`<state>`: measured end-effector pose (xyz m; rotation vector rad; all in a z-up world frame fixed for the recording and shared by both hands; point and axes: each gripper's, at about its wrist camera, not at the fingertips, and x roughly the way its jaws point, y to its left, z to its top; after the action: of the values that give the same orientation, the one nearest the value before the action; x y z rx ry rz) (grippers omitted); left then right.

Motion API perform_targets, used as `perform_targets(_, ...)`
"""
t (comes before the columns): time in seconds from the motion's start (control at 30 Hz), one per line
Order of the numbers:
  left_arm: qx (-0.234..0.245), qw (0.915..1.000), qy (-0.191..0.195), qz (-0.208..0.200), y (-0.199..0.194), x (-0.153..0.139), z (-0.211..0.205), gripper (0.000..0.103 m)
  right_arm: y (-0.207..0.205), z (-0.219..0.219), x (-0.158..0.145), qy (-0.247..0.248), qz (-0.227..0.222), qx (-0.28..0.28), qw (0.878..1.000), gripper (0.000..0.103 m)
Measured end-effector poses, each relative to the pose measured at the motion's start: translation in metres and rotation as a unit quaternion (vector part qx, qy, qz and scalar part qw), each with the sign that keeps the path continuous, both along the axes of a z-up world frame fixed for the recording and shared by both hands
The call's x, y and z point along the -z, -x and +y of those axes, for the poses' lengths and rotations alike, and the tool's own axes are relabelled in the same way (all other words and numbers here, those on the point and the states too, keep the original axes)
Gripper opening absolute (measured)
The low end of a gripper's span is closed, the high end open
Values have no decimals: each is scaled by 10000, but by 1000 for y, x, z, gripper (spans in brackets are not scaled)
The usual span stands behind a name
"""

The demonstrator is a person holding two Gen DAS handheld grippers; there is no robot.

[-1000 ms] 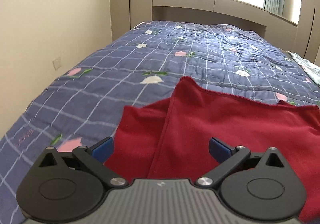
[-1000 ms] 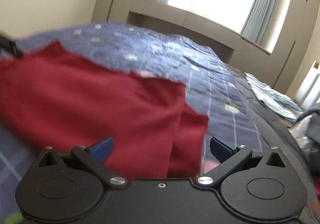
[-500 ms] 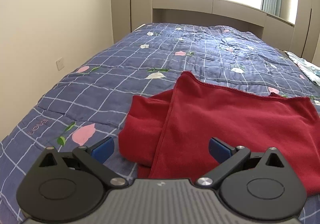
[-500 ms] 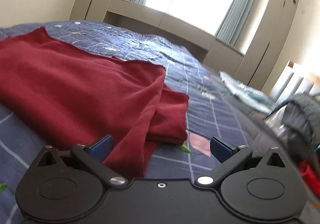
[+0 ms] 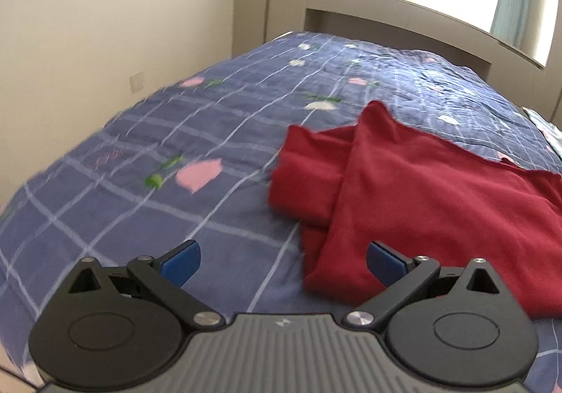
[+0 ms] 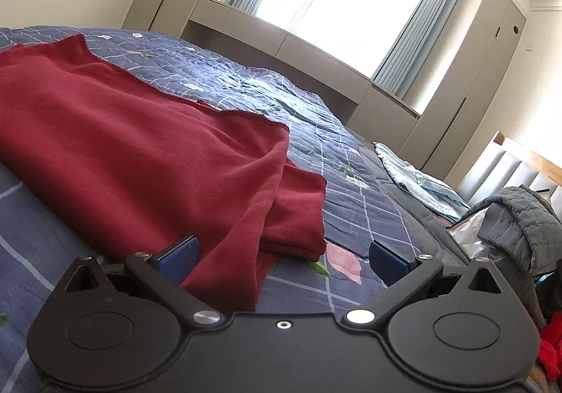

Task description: Fold small clothes

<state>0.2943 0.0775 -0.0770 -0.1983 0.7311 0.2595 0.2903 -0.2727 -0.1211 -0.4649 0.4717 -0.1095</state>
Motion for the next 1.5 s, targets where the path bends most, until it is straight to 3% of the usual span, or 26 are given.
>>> perform_targets(0.07, 26, 9996, 283, -50, 3, 8, 6, 103, 1, 1, 1, 27, -15, 4, 10000, 102)
perform_targets(0.27, 908, 9880, 1125, -546, 7, 10, 7, 103, 4, 7, 3, 198, -96, 14, 9998, 102)
perform_targets(0.37, 763, 9867, 1373, -415, -2, 17, 7, 103, 3, 7, 4, 189, -97, 18, 9998, 102)
perform_targets(0.5, 734, 9897, 1131, -473, -6, 24, 0, 103, 4, 7, 4, 157, -92, 19, 9998, 102)
perform_targets(0.63, 903, 9932, 541, -505, -2, 30, -16, 103, 4, 5, 1, 59, -98, -3, 9999, 102)
perform_targets(0.7, 913, 9936, 445, -490, -2, 29, -19, 103, 6, -3, -9, -324, -74, -168, 9993, 102)
perform_targets(0.77, 911, 9934, 483, -497, -1, 29, -19, 103, 7, -16, -23, -1027, -104, -372, 9940, 102)
perform_targets(0.9, 911, 9932, 512, -507, -2, 31, -17, 103, -7, -34, -38, -1739, -180, -42, 9846, 102)
perform_targets(1.0, 917, 9939, 399, -472, -3, 31, -20, 103, -26, -35, -36, -1634, -26, 425, 9856, 102)
perform_targets(1.07, 917, 9940, 381, -466, -3, 31, -20, 103, -40, -34, -29, -1467, 302, 854, 9850, 102)
perform_targets(1.17, 919, 9939, 383, -466, -3, 31, -20, 103, -50, -35, -24, -1537, 620, 1059, 9805, 102)
perform_targets(1.3, 917, 9940, 384, -466, -3, 31, -20, 103, -50, -30, -39, -1610, 517, 1131, 9791, 102)
perform_targets(1.5, 912, 9939, 393, -481, -2, 31, -19, 103, -43, -8, -80, -1716, 155, 667, 9828, 102)
